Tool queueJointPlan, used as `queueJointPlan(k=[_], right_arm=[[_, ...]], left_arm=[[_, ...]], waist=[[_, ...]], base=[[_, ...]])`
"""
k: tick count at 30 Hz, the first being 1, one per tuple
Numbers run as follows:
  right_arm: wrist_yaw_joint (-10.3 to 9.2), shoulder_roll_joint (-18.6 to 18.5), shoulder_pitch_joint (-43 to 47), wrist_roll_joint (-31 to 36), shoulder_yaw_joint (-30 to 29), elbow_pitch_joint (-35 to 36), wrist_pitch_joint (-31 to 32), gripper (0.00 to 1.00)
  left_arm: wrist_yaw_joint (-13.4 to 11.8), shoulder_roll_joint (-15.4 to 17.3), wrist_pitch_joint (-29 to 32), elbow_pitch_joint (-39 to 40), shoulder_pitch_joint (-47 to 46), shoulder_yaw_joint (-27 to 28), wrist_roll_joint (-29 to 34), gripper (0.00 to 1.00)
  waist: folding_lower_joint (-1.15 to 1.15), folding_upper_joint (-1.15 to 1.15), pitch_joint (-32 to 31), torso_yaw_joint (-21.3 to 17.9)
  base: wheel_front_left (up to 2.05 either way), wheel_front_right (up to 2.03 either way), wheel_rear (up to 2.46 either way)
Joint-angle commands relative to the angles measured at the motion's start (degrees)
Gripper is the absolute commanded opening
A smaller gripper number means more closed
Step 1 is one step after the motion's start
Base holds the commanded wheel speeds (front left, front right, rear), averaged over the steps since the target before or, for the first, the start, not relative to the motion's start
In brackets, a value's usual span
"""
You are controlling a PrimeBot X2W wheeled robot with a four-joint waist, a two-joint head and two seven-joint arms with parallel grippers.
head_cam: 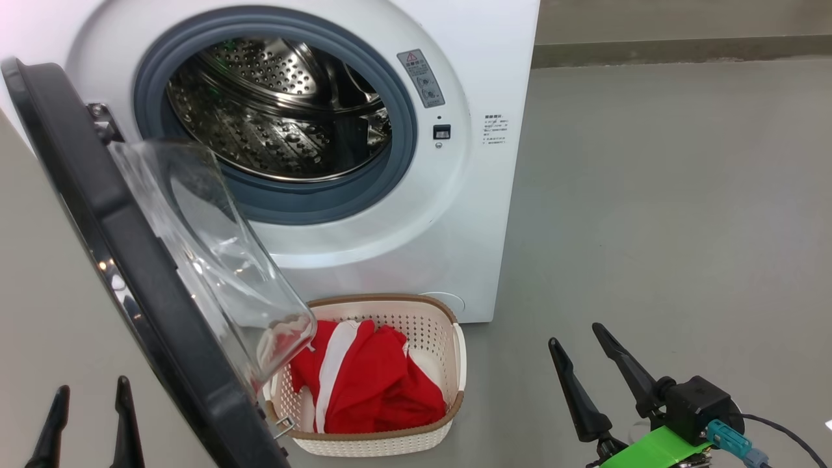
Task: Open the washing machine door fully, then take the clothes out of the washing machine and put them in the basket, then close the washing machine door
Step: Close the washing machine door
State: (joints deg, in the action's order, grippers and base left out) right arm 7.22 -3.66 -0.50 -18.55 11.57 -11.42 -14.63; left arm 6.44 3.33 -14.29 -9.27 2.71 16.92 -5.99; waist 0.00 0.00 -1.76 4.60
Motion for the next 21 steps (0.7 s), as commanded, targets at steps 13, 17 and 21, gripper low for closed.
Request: queueJointPlan(k=[13,17,21], right_arm=[[0.26,-0.3,-1.7,-0.6,0.8,1.3,-0.4,1.00],[0.26,-0.3,-1.5,-0.6,0.8,1.3,-0.4,1.00],[0.26,-0.2,-1.4,-0.7,0.9,1.3,-0.4,1.00]], left_arm=[[0.6,-0.2,1.0,-2.8,-4.8,2.8,-9.9,0.00],[0.8,-0.4,6.9,0.0,-8.2,4.5,-23.9,0.00],[-0.2,-0.4,15.2,4.2,-11.1,6.1,-44.8,0.00]], waist=[[0.00,0.00,-0.8,0.5],[0.00,0.00,-0.9,0.8],[0.00,0.00,-1.0,0.8]], base=[[0.00,0.00,0.00],[0.00,0.00,0.00],[0.00,0.00,0.00]])
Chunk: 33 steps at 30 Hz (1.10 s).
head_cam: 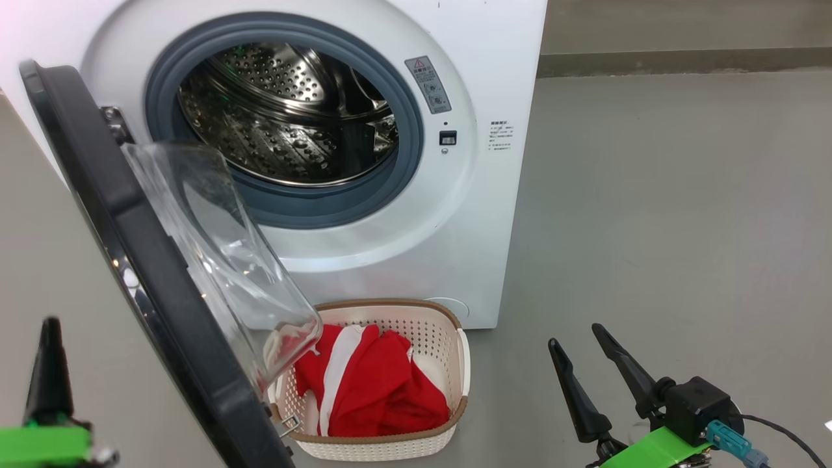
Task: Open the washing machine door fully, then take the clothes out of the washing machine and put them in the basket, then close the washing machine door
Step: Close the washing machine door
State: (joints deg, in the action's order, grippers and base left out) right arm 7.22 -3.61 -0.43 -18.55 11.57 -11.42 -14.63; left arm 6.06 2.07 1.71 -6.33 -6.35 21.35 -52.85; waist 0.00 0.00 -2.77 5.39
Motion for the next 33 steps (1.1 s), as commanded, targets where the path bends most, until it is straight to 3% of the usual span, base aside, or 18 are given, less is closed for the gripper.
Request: queueJointPlan(k=[1,5,9,13,21,33], right_arm=[[0.26,-0.2,-1.4,-0.7,0.9,1.3,-0.4,1.00],[0.26,-0.1,-1.3,-0.8,0.9,1.2,-0.4,1.00],[0.26,0.0,-1.3,-0.9,1.0,1.2,-0.4,1.00],[0.26,0.1,-1.3,-0.8,1.0,1.3,-0.4,1.00],[0.26,0.1,-1.9,-1.0,1.2,1.1,-0.4,1.00],[0.26,-0.4,-2.7,-1.4,1.3,1.1,-0.4,1.00]], left_arm=[[-1.1,0.8,1.9,2.4,-2.8,1.8,-4.8,0.00],[-7.6,0.8,11.0,8.9,-2.8,1.9,-19.7,0.00],[-15.8,0.8,15.2,14.4,-2.6,2.6,-32.6,0.00],[-19.9,0.8,16.5,20.2,-0.8,1.7,-37.0,0.00],[-21.7,0.8,16.2,25.6,1.7,-2.0,-40.5,0.00],[-20.7,0.8,14.3,26.1,0.5,-5.1,-42.2,0.00]], waist=[[0.00,0.00,0.0,0.0],[0.00,0.00,0.1,-0.1],[0.00,0.00,0.3,-0.6],[0.00,0.00,0.8,-1.0],[0.00,0.00,2.0,-2.8],[0.00,0.00,3.7,-7.1]], base=[[0.00,0.00,0.00],[0.00,0.00,0.00],[0.00,0.00,0.00],[0.00,0.00,0.00],[0.00,0.00,0.00],[0.00,0.00,0.00]])
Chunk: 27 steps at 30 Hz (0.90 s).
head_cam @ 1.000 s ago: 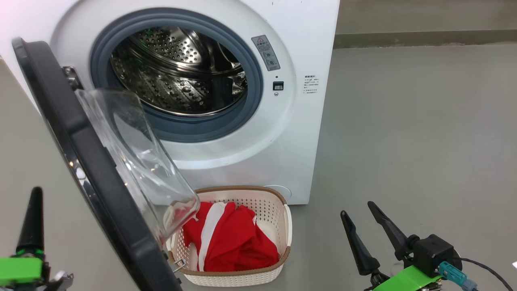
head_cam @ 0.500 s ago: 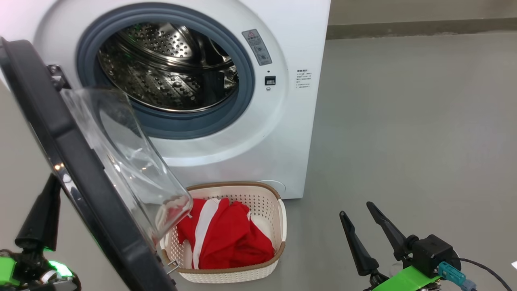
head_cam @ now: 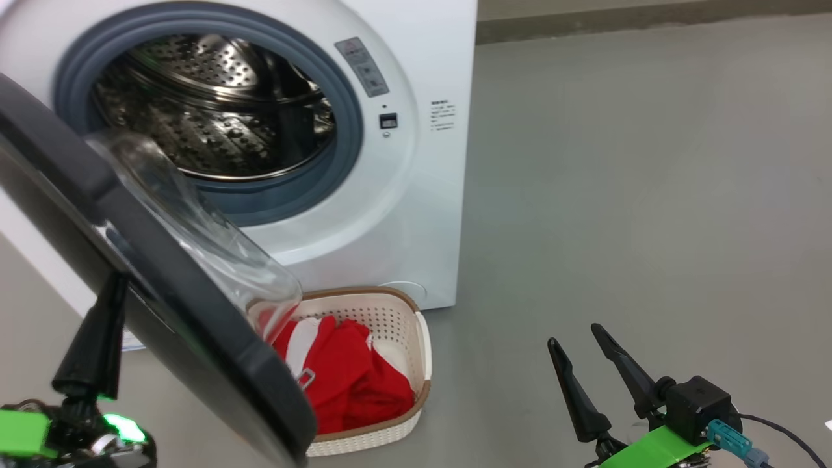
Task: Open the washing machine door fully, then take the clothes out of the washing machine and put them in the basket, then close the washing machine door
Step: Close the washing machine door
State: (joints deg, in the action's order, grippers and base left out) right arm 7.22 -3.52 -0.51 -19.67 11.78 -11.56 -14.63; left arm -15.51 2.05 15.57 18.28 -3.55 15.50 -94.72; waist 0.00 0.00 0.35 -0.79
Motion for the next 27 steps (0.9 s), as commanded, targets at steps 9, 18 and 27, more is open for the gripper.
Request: queueJointPlan(k=[9,18,27], right_arm=[[0.26,-0.3,-3.8,-0.2,1.0,1.4,-0.4,1.00],[0.26,0.0,-5.3,-0.1,0.7,2.0,-0.4,1.00],[0.26,0.1,-7.3,0.0,0.6,2.5,-0.4,1.00]], left_arm=[[2.8,0.8,-4.1,-1.9,-6.5,-2.0,-1.7,0.00],[4.1,0.8,-9.3,-5.3,-12.7,-2.5,-2.1,0.00],[5.9,1.0,-10.2,-9.2,-21.0,-3.8,-1.3,0.00]], waist=[[0.00,0.00,2.9,-5.0],[0.00,0.00,6.6,-8.8],[0.00,0.00,11.0,-10.9]], base=[[0.00,0.00,0.00],[0.00,0.00,0.00],[0.00,0.00,0.00]])
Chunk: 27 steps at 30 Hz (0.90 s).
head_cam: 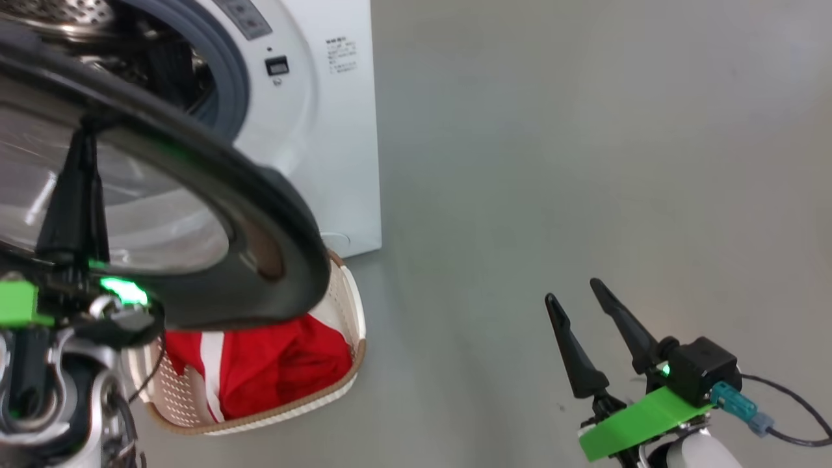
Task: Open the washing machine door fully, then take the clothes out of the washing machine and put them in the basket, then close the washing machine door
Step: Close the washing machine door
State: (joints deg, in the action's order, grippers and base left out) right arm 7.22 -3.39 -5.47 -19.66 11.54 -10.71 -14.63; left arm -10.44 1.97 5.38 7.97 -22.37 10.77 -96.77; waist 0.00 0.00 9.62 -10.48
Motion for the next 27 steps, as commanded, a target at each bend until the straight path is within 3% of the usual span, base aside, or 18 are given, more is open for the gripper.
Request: queueJointPlan(k=[1,10,19,20,21,22,23,24,27], right_arm=[[0.26,0.0,-2.6,-0.1,0.7,1.8,-0.4,1.00],[0.26,0.3,-4.2,-0.1,1.0,2.1,-0.4,1.00],[0.26,0.5,-4.9,-0.1,1.4,1.5,-0.4,1.00],[0.26,0.5,-4.8,-0.1,1.5,1.4,-0.4,1.00],[0.26,0.5,-4.7,-0.1,1.6,1.3,-0.4,1.00],[0.26,0.5,-4.6,-0.1,1.6,1.2,-0.4,1.00],[0.26,0.5,-4.4,-0.2,1.6,1.1,-0.4,1.00],[0.26,0.5,-4.3,-0.2,1.6,1.0,-0.4,1.00],[0.26,0.5,-3.8,-0.1,1.5,0.8,-0.4,1.00]], left_arm=[[1.1,1.0,-0.1,0.6,-3.2,0.7,0.8,0.00],[3.6,1.6,-1.1,-5.6,-12.1,0.2,1.8,0.00],[5.7,1.7,-0.2,-9.4,-14.3,-0.5,1.5,0.00],[5.8,1.7,0.0,-9.8,-14.0,-0.6,1.4,0.10],[6.0,1.7,0.1,-10.1,-13.7,-0.6,1.2,0.33],[6.1,1.6,0.2,-10.3,-13.2,-0.6,1.0,0.45],[6.3,1.6,0.3,-10.4,-12.7,-0.7,0.9,0.80],[6.6,1.6,0.4,-10.5,-12.0,-0.7,0.9,1.00],[7.2,1.6,0.1,-10.8,-9.7,-0.5,1.4,1.00]], waist=[[0.00,0.00,2.2,-1.3],[0.00,0.00,6.6,-2.0],[0.00,0.00,6.3,-1.7],[0.00,0.00,5.9,-1.6],[0.00,0.00,5.5,-1.5],[0.00,0.00,5.0,-1.4],[0.00,0.00,4.5,-1.2],[0.00,0.00,3.9,-1.1],[0.00,0.00,2.0,-0.5]], base=[[0.00,0.00,0.00],[0.00,0.00,0.00],[0.00,0.00,0.00],[0.00,0.00,0.00],[0.00,0.00,0.00],[0.00,0.00,0.00],[0.00,0.00,0.00],[0.00,0.00,0.00],[0.00,0.00,0.00]])
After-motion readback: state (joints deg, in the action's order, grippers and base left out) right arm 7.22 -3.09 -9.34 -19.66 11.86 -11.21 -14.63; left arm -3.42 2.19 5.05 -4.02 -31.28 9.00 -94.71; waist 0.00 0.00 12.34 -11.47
